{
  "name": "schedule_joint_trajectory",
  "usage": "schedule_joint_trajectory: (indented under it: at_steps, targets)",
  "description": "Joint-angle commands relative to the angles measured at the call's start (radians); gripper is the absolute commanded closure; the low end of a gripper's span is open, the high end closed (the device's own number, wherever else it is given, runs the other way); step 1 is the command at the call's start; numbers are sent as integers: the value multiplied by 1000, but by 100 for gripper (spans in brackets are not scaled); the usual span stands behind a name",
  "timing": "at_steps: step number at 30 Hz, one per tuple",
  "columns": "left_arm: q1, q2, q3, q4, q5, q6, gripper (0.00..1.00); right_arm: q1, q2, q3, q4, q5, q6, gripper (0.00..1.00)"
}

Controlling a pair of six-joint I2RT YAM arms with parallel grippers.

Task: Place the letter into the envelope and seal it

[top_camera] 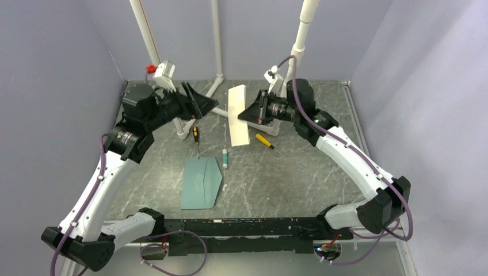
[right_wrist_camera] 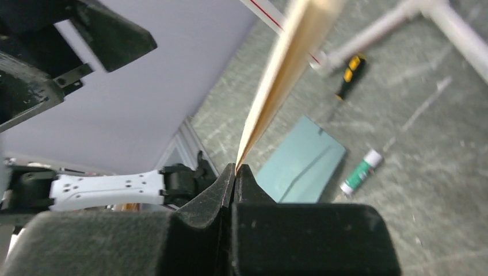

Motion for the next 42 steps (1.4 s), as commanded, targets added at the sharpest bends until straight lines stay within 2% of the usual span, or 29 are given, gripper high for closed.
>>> schedule_joint_trajectory:
  at_steps: [1,4,8,13,17,25,29,33,38,42]
  targets:
    - [0,-37,-93,-462,-370,-37,22,59,36,-92,-14,146,43,100]
    - [1,-56,-193,-583,-423,-161,21,125,102,-118,26,174,115,100]
    - [3,-50,-332,-652,-412,-279,18,212,223,-141,108,216,254,100]
    - [5,-43,-484,-643,-448,-315,9,289,334,-172,200,271,374,100]
    - [13,-21,-584,-593,-451,-331,8,307,416,-222,240,265,473,100]
    - [17,38,-702,-525,-540,-325,17,310,459,-304,239,311,438,100]
    - [17,77,-723,-454,-493,-285,18,312,492,-327,293,259,367,100]
    - [15,152,-727,-464,-483,-262,19,310,523,-323,287,227,300,100]
    - [14,140,-738,-443,-451,-259,21,302,562,-301,210,240,238,100]
    - [6,92,-759,-402,-395,-256,27,301,531,-379,270,255,225,100]
